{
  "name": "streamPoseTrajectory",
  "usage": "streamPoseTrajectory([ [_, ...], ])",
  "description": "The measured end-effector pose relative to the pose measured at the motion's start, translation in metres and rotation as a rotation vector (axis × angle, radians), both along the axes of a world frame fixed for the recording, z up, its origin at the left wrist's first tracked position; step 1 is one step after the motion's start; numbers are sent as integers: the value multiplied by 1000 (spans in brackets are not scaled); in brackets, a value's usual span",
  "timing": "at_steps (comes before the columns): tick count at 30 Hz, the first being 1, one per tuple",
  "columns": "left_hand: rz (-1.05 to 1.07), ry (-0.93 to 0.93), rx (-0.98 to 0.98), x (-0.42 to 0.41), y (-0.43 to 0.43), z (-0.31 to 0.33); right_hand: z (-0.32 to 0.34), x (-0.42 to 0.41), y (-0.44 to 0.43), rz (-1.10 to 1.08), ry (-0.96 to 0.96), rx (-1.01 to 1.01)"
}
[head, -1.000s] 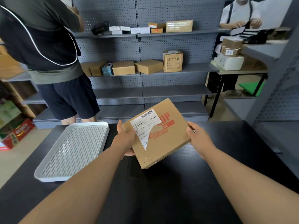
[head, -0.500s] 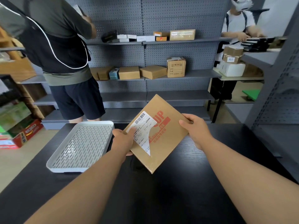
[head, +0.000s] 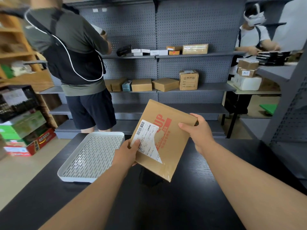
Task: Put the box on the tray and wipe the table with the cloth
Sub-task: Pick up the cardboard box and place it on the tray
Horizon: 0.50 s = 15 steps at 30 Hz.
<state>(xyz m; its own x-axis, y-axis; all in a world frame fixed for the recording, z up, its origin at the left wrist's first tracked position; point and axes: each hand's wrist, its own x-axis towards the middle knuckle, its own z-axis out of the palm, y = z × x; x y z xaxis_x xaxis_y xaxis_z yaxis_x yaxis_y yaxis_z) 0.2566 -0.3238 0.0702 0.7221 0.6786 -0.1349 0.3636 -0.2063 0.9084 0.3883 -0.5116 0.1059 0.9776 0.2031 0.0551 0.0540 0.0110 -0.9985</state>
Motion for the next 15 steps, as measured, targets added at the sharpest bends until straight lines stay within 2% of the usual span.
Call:
streamPoseTrajectory([
  [5, -25, -25, 7, -4, -6, 6, -1, 0, 9, -15, 56, 69],
  [10, -31, -31, 12, -6, -7, 15, -1, -7, 21, -123, 72, 19],
  [15, -35, -23, 11, -8, -3, 17, -7, -13, 27, -22, 134, 85],
])
